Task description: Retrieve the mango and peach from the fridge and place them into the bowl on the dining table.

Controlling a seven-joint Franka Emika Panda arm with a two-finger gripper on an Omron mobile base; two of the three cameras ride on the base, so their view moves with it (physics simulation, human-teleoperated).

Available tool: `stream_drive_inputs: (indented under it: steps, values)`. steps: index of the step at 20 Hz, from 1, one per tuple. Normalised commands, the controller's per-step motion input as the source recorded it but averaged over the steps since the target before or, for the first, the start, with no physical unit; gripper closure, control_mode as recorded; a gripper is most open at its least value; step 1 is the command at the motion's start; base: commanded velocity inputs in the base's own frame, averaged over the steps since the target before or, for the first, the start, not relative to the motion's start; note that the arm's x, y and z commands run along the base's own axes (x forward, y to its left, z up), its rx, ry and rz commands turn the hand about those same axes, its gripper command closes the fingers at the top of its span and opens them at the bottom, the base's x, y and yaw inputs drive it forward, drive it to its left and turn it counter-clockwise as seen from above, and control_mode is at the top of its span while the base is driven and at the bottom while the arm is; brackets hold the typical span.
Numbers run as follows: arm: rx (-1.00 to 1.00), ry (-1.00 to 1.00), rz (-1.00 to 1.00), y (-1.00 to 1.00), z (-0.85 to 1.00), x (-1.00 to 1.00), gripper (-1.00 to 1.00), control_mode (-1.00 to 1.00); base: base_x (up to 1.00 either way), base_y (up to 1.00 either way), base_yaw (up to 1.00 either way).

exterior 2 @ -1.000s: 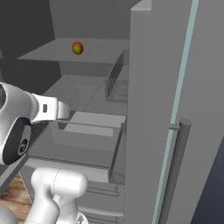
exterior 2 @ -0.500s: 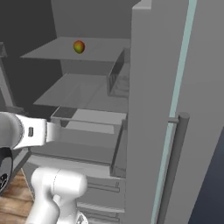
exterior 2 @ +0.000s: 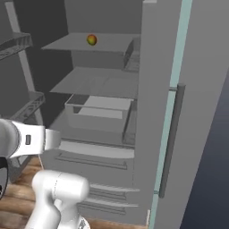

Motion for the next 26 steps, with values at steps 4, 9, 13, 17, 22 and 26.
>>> stream_drive_inputs:
  steps: [4,9,13,17,22,26]
  values:
    - [0.00,0.00,0.00,0.00,0.00,0.00,1.00,1.00,-0.38,0.00,0.08]
    - [0.00,0.00,0.00,0.00,0.00,0.00,1.00,1.00,-0.44,0.00,0.16]
    - [0.00,0.00,0.00,0.00,0.00,0.00,1.00,1.00,-0.47,0.00,0.27]
    - [0.00,0.00,0.00,0.00,0.00,0.00,1.00,1.00,-0.36,0.00,0.35]
    - [0.00,0.00,0.00,0.00,0.00,0.00,1.00,1.00,-0.24,0.06,0.45]
    - [0.00,0.00,0.00,0.00,0.00,0.00,1.00,1.00,-0.12,0.06,0.50]
